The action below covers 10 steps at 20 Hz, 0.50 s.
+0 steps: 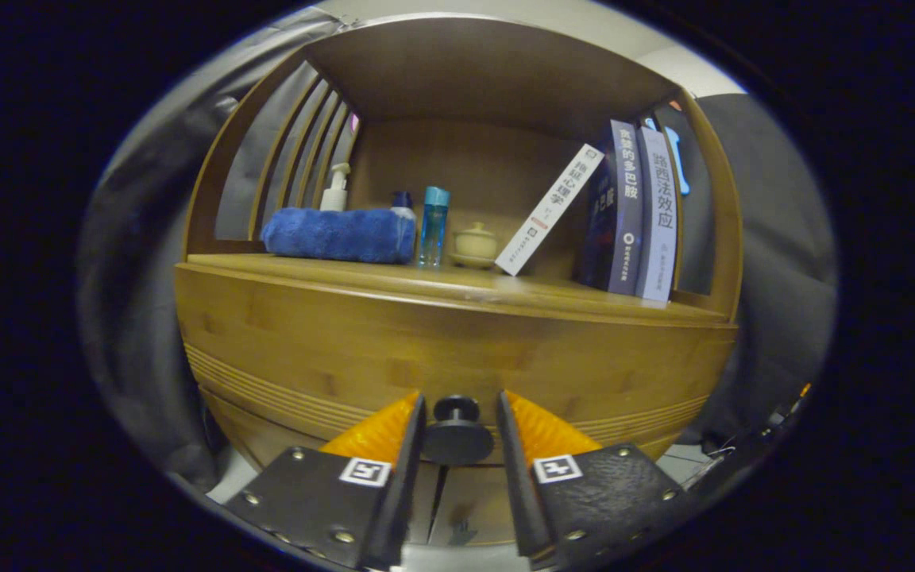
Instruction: Pull open the drawer, take out the items inside it, and place them on the countertop above the cabinet.
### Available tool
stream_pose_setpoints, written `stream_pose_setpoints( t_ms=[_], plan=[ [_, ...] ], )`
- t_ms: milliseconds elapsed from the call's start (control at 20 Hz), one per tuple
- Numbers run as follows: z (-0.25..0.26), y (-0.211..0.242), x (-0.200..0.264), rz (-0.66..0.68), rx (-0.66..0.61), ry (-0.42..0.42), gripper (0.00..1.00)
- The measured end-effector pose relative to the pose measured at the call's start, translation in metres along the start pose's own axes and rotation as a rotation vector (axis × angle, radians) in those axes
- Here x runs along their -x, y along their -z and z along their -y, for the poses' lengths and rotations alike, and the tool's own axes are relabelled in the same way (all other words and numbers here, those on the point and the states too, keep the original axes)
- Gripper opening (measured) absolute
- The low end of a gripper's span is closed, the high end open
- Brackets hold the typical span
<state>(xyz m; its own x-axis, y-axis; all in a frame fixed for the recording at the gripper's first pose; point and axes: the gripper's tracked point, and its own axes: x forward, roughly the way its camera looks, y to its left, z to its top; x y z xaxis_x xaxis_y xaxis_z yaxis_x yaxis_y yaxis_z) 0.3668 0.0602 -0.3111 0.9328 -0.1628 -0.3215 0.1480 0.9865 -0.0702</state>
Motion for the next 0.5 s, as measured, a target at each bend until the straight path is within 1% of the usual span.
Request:
stream_pose_setpoints(
  t_ms=[200, 250, 350, 500],
  plan=[
    [0.0000, 0.0021, 0.0029, -0.019, -0.058, -0.001, 0.41],
    [0.0007, 0.0026, 0.0044, -0.041, -0.054, -0.002, 0.37],
    [0.0011, 0.0049, -0.0034, -0.050, -0.076, -0.014, 0.30],
    [0.0027, 0.0052, 0.0046, -0.064, -0.075, -0.012, 0.30]
  ],
)
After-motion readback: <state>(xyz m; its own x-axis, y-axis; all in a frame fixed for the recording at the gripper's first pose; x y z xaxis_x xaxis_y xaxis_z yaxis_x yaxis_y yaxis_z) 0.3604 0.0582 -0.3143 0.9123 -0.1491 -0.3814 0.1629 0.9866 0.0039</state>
